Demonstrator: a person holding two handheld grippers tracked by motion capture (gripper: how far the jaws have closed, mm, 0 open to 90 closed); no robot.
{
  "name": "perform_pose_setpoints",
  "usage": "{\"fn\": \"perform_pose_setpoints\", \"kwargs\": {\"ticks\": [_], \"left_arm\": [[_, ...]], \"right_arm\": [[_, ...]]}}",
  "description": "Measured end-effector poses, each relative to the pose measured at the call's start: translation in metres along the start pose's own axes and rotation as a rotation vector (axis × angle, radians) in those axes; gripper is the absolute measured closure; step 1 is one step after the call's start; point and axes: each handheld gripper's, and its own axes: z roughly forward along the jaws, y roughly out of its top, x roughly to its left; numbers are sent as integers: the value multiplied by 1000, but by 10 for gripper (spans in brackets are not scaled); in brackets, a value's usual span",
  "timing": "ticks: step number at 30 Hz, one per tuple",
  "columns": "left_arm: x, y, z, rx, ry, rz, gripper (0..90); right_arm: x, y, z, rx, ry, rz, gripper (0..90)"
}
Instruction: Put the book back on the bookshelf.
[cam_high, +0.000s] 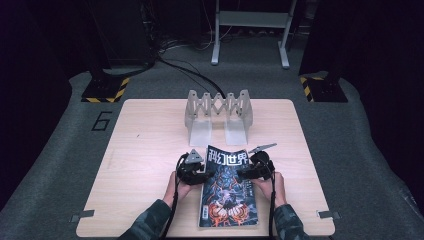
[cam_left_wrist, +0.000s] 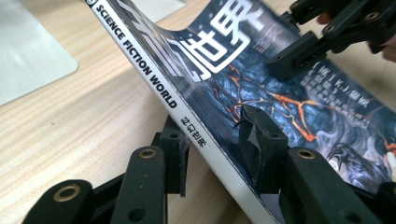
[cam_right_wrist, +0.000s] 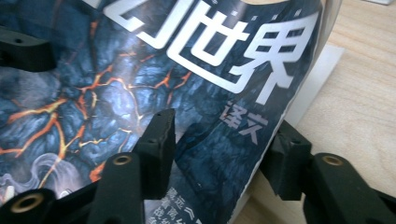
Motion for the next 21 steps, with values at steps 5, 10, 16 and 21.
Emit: {"fn": "perform_pose_setpoints", "kwargs": {"ticks": [5,10,16,21], "left_arm": [[-5,-4,-8,-74,1,33,650],[-6,-8,-17,-119,-7,73,656],[-6,-12,-25,-160,-25,96,658],[-6,-15,-29,-209,-36,111,660]], "right_arm": [[-5,1,-1,-4,33,-5,395],[-8,3,1,20,55,-22,308],[-13,5,6,7,132,-15,281],[-17,9,9,-6,194,-3,257]]}}
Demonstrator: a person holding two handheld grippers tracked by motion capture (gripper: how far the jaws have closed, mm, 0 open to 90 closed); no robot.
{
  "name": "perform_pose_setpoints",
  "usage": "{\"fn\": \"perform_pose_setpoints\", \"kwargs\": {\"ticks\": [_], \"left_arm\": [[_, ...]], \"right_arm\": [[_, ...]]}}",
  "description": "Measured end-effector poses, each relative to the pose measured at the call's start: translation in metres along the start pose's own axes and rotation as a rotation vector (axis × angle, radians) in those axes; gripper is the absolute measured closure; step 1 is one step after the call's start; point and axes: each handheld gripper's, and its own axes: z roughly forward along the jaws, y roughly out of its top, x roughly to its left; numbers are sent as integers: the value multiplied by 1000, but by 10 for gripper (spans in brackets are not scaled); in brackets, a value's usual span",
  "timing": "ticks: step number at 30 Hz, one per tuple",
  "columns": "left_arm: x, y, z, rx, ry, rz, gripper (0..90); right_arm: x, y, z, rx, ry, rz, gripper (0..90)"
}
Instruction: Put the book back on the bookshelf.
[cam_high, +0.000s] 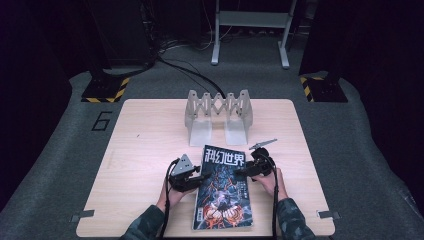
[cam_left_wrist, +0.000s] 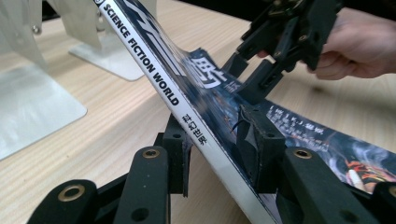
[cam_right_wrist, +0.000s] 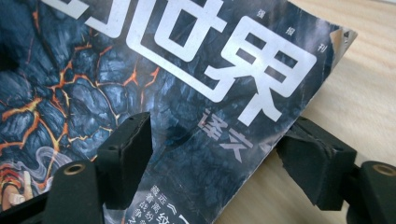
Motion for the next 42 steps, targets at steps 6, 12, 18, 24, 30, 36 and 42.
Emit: {"fn": "perform_pose_setpoints", "kwargs": {"ticks": [6,12,18,24,30,36,42], "left_arm": [[1,0,-4,-26,-31,20,662],[8,3,-4,23,-41,-7,652],[18,1,9,191,-19,-59,588],[26,-2,15,291,-15,-115,535],[39,-11,19,320,-62,-228,482],[53,-18,23,301,-104,-364,413],[68,-14,30,265,-106,-439,398]], "right_arm": [[-2,1,3,-23,43,13,253],[-2,-1,-2,-67,-23,26,544],[14,2,-5,-97,-90,4,795],[39,9,-7,-110,-170,-87,868],[60,12,-18,-179,-175,-165,881],[79,16,-30,-224,-160,-244,882],[89,16,-33,-240,-164,-279,882]]}}
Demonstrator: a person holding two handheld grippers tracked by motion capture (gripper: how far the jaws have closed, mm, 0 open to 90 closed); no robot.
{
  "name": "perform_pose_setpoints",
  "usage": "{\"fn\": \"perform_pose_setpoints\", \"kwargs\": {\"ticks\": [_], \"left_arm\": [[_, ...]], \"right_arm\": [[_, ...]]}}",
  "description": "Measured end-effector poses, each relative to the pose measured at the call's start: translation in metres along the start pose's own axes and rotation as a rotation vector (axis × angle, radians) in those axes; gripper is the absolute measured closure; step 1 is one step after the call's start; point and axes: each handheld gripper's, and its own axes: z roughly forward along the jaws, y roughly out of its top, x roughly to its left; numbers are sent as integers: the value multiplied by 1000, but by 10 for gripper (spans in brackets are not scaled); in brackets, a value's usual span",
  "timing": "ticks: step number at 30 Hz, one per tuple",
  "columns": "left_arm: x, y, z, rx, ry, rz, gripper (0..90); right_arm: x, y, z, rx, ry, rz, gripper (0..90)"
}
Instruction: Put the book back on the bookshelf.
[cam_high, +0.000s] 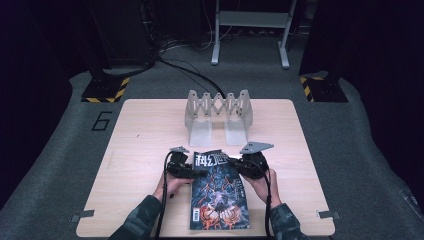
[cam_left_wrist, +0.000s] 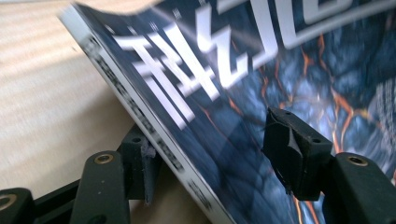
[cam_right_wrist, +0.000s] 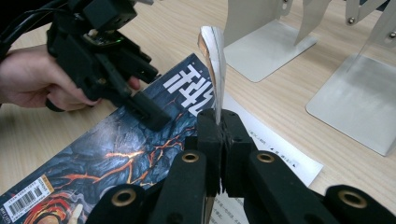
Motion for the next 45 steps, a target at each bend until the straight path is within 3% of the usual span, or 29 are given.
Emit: {"fn": "perform_pose_setpoints", "kwargs": {"ticks": [7,11,14,17,22,26,27,28,30,32,36,40,45], "left_arm": [[-16,6,-5,-9,107,118,593],[-28,10,-7,4,150,205,633],[-37,12,-8,-14,169,261,643],[-45,12,-10,-70,183,309,656],[-58,14,-15,-130,191,374,678],[-65,15,-18,-145,192,411,688],[-67,15,-19,-152,189,416,691],[-68,15,-21,-153,185,431,694],[-73,14,-22,-179,185,446,700],[-77,13,-26,-218,184,479,708],[-83,14,-31,-250,173,521,725],[-86,14,-34,-259,167,540,735],[-89,15,-37,-267,152,556,749]], "right_arm": [[-9,-7,7,45,-30,35,869],[-14,-12,14,82,-50,71,851],[-21,-16,18,112,-68,75,824],[-30,-23,21,136,-76,124,801],[-49,-36,20,148,-39,213,733],[-57,-44,23,164,-6,230,613],[-57,-45,23,178,3,257,583],[-59,-46,25,174,7,245,553],[-60,-48,27,188,20,281,505],[-64,-50,28,174,41,289,472],[-69,-51,29,149,102,310,452],[-72,-52,32,130,162,319,392],[-72,-52,38,129,202,320,318]]}}
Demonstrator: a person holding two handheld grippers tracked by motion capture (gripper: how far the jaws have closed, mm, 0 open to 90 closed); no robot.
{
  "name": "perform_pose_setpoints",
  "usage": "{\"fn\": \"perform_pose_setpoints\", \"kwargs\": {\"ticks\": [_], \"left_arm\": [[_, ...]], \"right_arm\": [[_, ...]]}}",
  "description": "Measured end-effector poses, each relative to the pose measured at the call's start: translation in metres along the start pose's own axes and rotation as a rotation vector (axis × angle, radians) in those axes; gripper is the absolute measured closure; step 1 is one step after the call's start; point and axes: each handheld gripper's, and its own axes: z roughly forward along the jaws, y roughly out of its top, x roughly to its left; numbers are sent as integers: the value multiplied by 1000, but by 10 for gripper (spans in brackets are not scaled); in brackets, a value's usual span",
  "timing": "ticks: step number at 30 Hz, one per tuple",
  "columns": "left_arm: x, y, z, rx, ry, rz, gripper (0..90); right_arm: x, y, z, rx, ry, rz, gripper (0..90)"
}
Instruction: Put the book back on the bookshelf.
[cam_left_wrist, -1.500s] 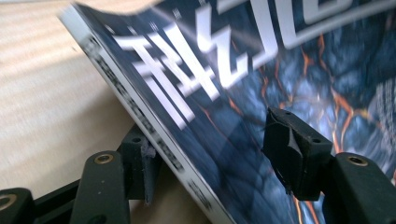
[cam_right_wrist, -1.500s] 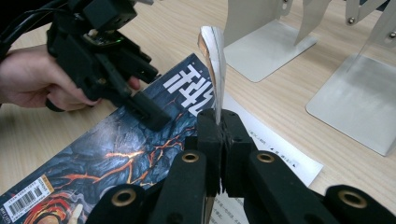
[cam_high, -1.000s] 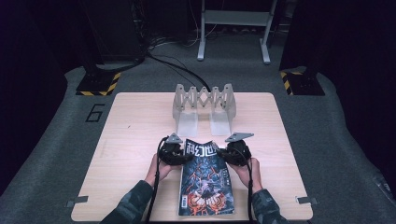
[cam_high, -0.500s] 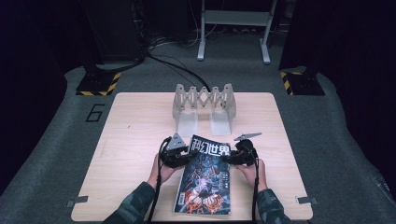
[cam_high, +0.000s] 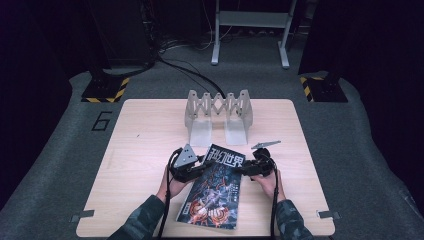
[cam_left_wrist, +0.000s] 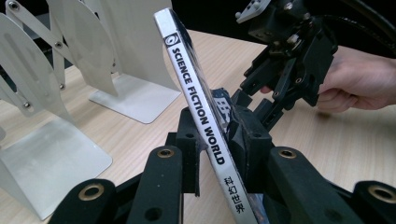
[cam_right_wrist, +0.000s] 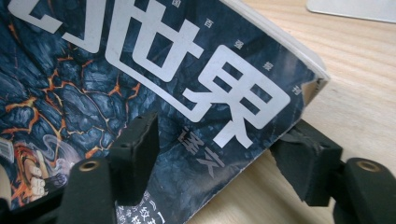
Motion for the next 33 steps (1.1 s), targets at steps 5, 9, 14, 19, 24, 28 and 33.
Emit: {"fn": "perform_pose_setpoints", "kwargs": {"ticks": [5,9,14,19,24,28,33], "left_arm": [[2,7,-7,-38,-4,13,767],[6,17,-8,-6,-47,7,773],[6,28,-6,66,-64,12,766],[9,37,-4,139,-70,3,763],[15,46,-3,220,-38,-15,768],[15,45,-8,176,-20,-18,781],[17,50,-16,120,3,-29,784]], "right_arm": [[1,2,-5,-44,-12,-7,490],[11,7,-12,-62,-56,-25,530],[19,12,-18,-79,-113,-40,643],[28,19,-26,-94,-149,-68,722],[39,25,-31,-104,-196,-107,773],[45,27,-36,-125,-213,-131,799],[57,39,-50,-152,-247,-198,811]]}}
